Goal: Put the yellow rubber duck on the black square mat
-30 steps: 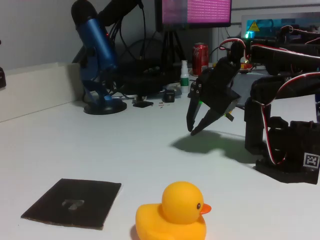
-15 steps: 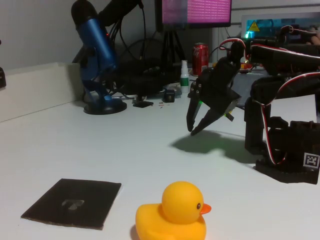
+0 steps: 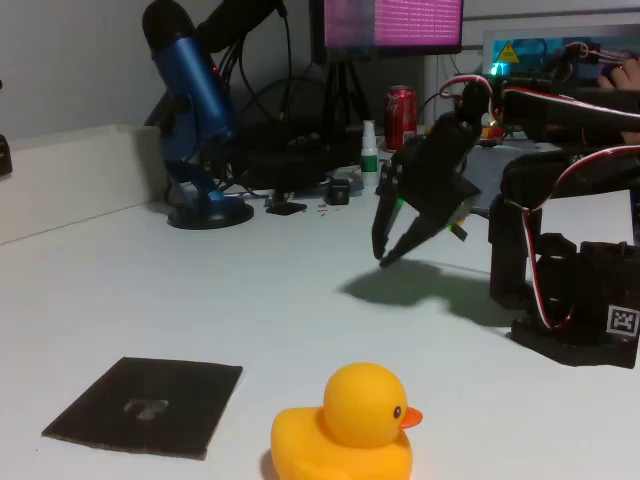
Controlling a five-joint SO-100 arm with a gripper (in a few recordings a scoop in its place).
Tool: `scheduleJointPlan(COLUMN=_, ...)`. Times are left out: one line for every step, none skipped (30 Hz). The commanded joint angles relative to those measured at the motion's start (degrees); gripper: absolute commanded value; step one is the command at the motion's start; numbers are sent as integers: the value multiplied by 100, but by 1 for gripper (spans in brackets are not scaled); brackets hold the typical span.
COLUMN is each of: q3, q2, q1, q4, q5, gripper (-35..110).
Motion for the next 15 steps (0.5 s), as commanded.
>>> scheduleJointPlan(q3=-624, q2=62, q1=18, q4=-44, q5=26, gripper=1)
scheduleJointPlan(q3=-791, q2=18, q1=18, q4=-44, q5=18, gripper=1)
scheduleJointPlan(q3=-958, q2=-70, q1=18, q4=-44, q5=18, gripper=1)
scheduleJointPlan(q3=-1143, q2=-193, q1=18, q4=-44, q5=18, gripper=1)
scheduleJointPlan(q3=-1336, q2=-360, q1=26, q4=-44, q5=18, gripper=1)
scheduleJointPlan(q3=-1529, q2=-571, q1=26, q4=-44, q5=18, gripper=1)
scheduleJointPlan(q3=-1758, q2=-800, q1=26, q4=-44, q5=18, gripper=1)
scheduleJointPlan(q3=-1986, q2=-1055, q1=26, q4=-44, q5=18, gripper=1)
scheduleJointPlan(q3=-2224, q2=-1327, q1=26, q4=-44, q5=18, gripper=1)
scheduleJointPlan(q3=-2470, q2=-1608, q1=26, q4=-44, q5=18, gripper=1)
scheduleJointPlan(q3=-2725, q2=-1881, q1=26, q4=-44, q5=18, gripper=1)
scheduleJointPlan(q3=-2979, q2=-2162, q1=26, q4=-44, q5=18, gripper=1)
scheduleJointPlan(q3=-3234, q2=-2408, q1=26, q4=-44, q5=18, gripper=1)
scheduleJointPlan(q3=-3498, q2=-2646, q1=26, q4=-44, q5=18, gripper=1)
scheduleJointPlan(q3=-3771, q2=-2848, q1=26, q4=-44, q5=18, gripper=1)
